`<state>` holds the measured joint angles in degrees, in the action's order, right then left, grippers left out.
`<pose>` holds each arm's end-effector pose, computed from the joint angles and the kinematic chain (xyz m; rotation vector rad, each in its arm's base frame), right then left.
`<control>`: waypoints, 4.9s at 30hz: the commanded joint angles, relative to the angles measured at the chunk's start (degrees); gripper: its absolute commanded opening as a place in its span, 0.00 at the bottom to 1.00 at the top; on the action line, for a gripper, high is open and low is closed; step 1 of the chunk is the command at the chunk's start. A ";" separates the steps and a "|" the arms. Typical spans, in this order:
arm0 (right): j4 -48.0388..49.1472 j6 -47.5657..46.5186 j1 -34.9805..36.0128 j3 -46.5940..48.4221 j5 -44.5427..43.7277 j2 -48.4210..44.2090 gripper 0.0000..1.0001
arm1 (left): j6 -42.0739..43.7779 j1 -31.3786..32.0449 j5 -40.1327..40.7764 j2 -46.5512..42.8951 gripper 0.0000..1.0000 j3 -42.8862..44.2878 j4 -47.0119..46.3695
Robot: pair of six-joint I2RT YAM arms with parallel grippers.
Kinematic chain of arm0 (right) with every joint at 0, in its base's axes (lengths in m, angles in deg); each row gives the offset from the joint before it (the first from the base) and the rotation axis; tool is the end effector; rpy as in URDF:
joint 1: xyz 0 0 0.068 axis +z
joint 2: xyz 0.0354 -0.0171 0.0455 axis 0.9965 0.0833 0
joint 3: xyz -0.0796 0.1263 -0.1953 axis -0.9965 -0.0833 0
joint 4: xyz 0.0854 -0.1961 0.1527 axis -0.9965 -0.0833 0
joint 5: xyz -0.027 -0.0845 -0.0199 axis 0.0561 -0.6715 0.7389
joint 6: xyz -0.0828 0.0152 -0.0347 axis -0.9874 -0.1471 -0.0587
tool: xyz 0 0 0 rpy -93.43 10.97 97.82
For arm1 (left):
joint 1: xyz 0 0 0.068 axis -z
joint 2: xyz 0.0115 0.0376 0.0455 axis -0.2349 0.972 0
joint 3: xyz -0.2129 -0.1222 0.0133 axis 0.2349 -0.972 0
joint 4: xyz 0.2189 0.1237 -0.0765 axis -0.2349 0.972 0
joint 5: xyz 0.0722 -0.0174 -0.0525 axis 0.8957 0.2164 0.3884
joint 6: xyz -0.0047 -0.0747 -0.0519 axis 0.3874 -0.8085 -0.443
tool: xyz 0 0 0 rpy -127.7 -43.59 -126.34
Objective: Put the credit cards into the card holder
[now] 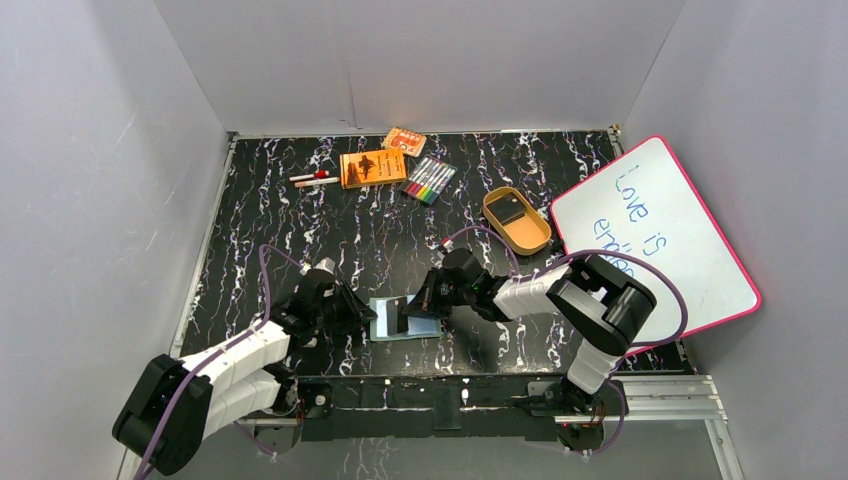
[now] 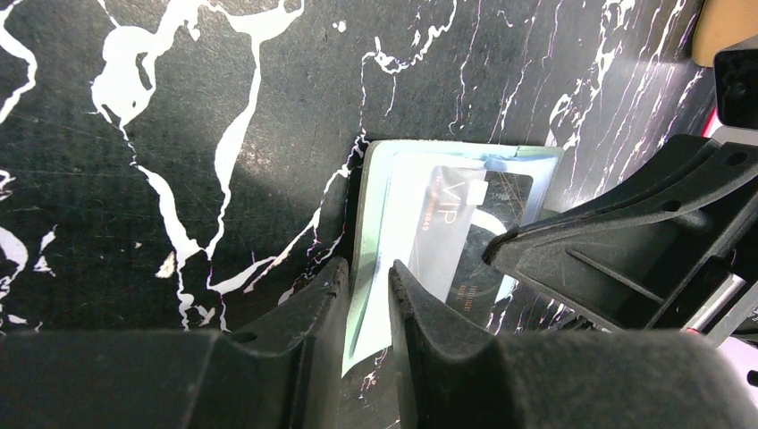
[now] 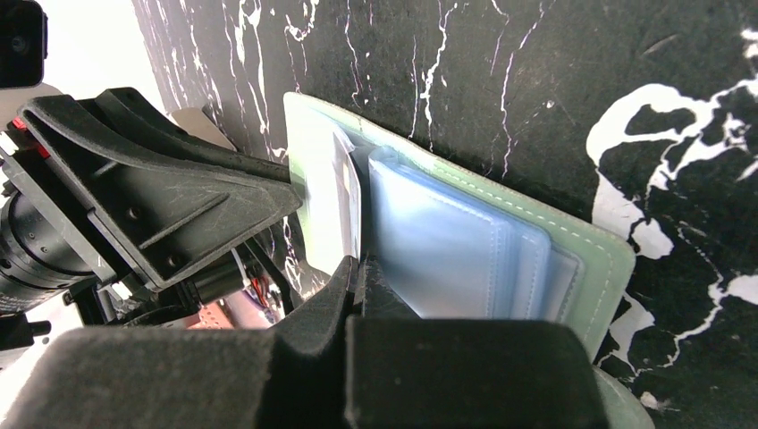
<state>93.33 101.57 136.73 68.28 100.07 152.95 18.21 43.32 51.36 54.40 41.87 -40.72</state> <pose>0.1995 0.2848 0.0755 0.1146 2.5170 1.3178 0.1955 -0.1278 0.0886 -0.4921 2.3918 -0.9582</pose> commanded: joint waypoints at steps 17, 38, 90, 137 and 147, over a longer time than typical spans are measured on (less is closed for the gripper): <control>5.03 -0.96 1.31 2.62 4.05 4.54 0.00 | 0.16 0.15 -0.89 1.40 0.22 -1.41 1.12; -0.44 -2.95 1.42 3.93 1.31 1.31 0.47 | 0.30 0.15 -0.72 1.25 0.22 -1.30 1.27; -44.20 2.54 17.82 -12.92 0.24 -43.22 0.68 | -6.88 29.01 -6.51 -3.85 0.81 10.68 11.83; -22.89 15.43 21.53 -21.36 -3.11 -33.42 0.23 | -8.28 36.14 -18.94 25.41 0.53 7.15 -16.64; -22.22 15.07 21.70 -21.36 -3.08 -32.91 0.20 | -8.64 36.88 -20.37 26.85 0.36 6.99 -19.46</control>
<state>67.48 116.26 158.15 46.84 98.24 119.77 9.29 79.45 31.66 80.89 49.47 -60.28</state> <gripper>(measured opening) 0.213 0.394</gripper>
